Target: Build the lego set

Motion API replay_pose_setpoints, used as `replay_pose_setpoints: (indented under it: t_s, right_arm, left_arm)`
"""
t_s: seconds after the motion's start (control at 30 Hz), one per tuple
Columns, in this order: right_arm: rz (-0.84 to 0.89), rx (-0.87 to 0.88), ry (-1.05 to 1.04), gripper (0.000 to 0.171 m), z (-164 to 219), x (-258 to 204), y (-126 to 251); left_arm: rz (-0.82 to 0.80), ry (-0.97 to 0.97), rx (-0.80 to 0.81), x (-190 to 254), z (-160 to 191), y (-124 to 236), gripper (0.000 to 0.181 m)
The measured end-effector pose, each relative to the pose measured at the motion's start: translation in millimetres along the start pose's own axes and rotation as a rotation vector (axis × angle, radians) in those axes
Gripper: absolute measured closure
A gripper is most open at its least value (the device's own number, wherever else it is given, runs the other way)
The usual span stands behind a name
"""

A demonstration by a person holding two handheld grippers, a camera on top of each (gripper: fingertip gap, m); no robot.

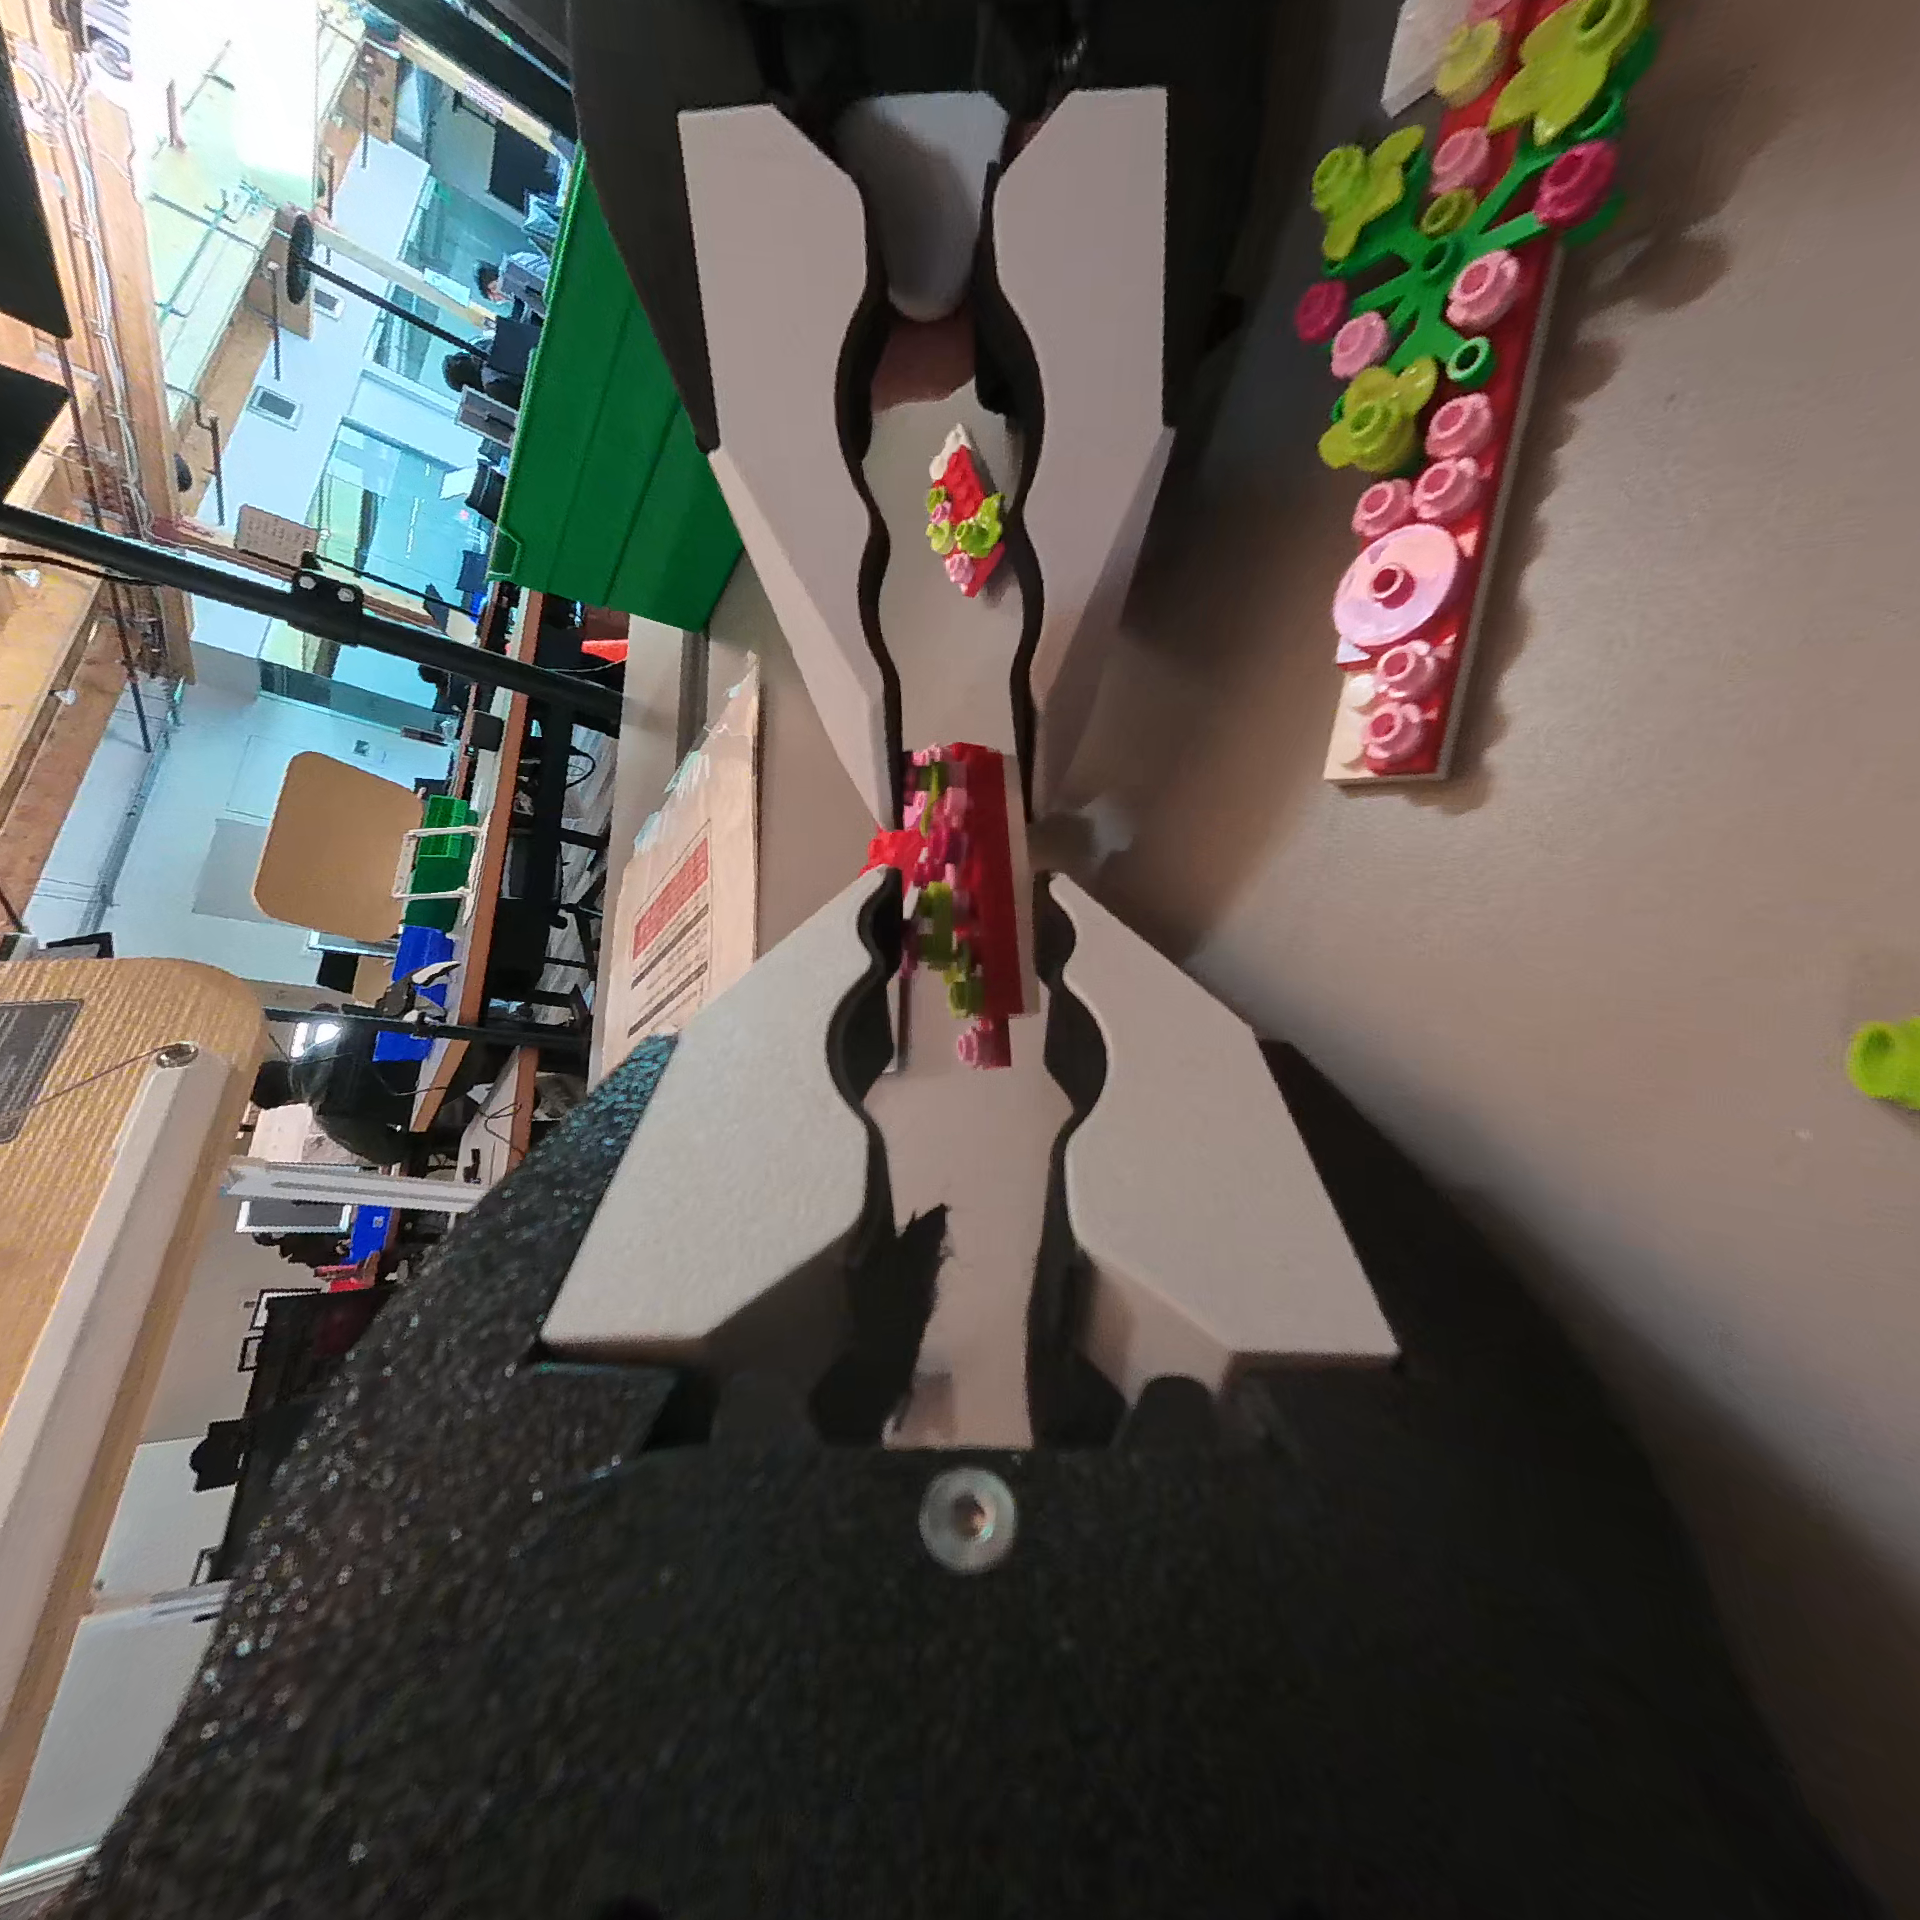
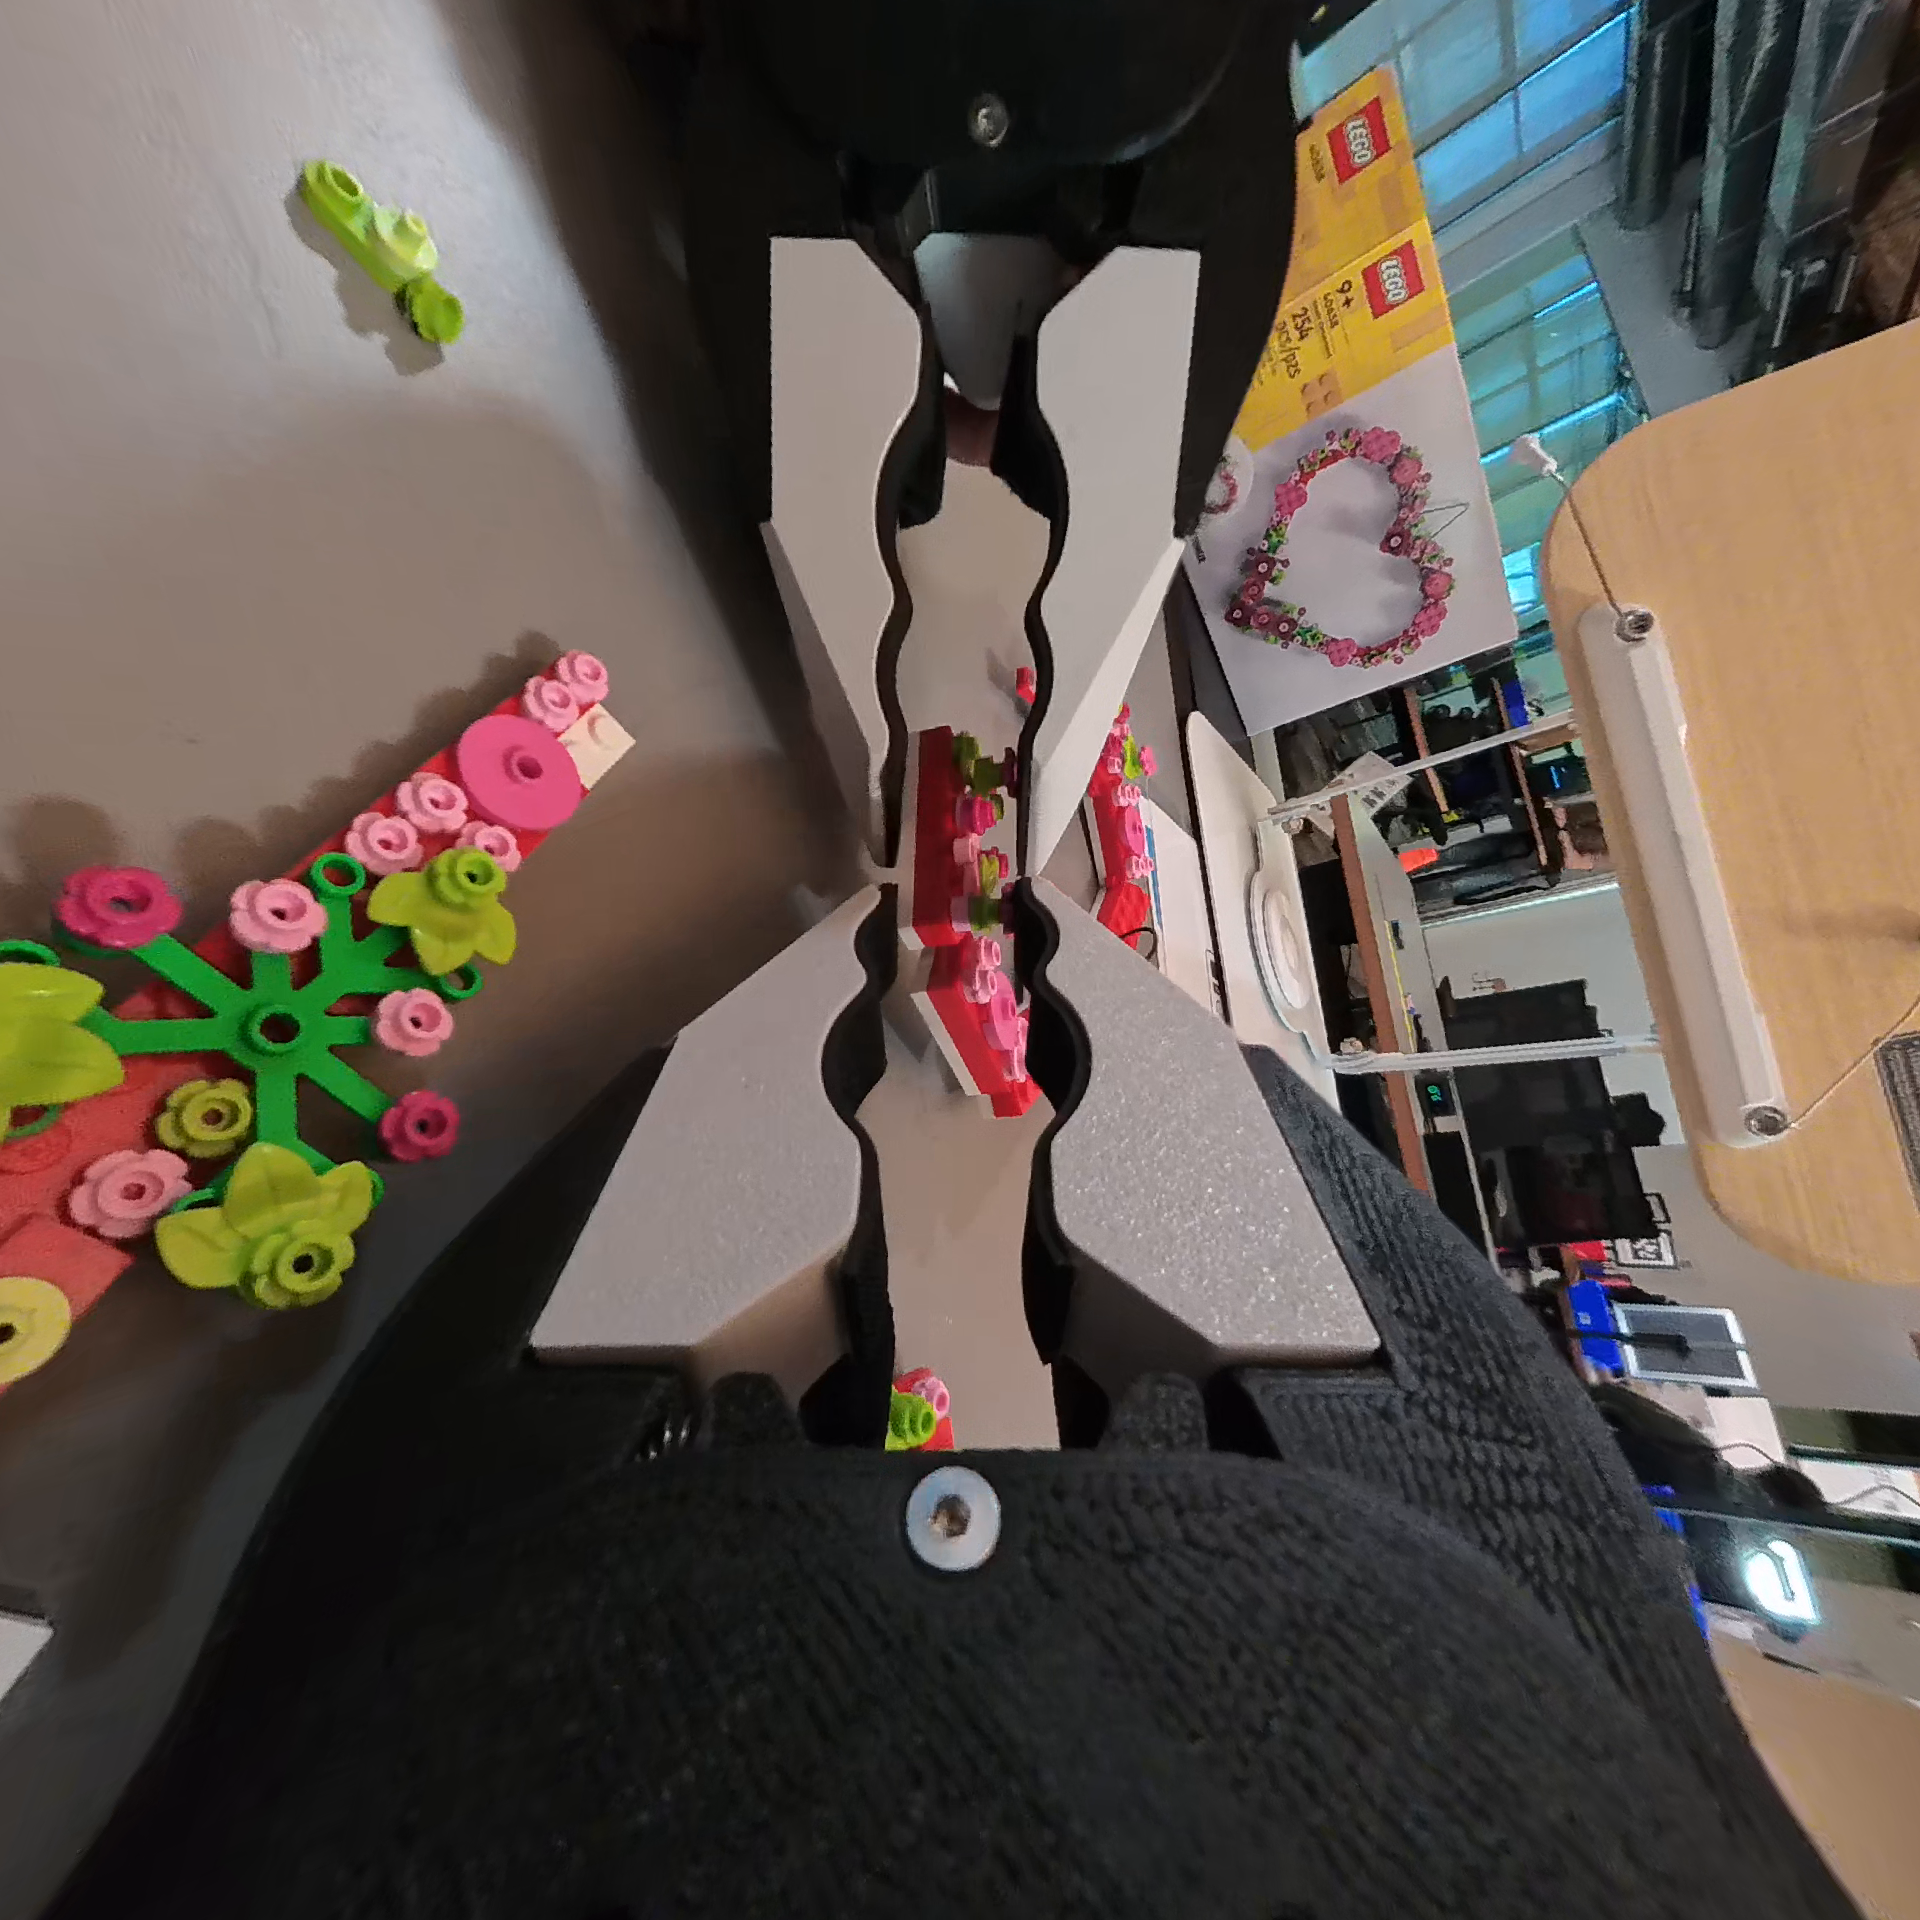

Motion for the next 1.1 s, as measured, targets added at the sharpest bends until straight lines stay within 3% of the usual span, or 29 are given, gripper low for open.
replay_pose_setpoints:
  t_s: [0.67,0.73,0.8,0.87,1.1]
  right_arm:
    - [0.002,0.004,-0.008,0.151,-1,1,0]
    - [0.009,0.001,0.02,0.151,-1,-1,0]
    - [0.018,-0.022,0.075,0.151,1,-3,0]
    - [0.022,-0.03,0.125,0.151,3,-6,1]
    - [0.038,-0.051,0.317,0.151,6,-15,3]
  left_arm:
    - [-0.005,0.001,-0.018,0,-1,0,0.161]
    - [0.021,0.033,0.0,1,0,1,0.159]
    - [0.064,0.101,0.002,-1,0,4,0.139]
    - [0.107,0.204,0.001,-7,2,7,0.132]
    - [0.228,0.454,-0.038,-16,13,6,0.138]
Point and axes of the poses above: each gripper's, where its closed fingertips meet, y back along the fingers, z out of its underside, x = y × z across the jaws, the point moved 10 cm from there along y, back along the fingers, and after that the axes turned 8 degrees about y, right-handed, at the moved point
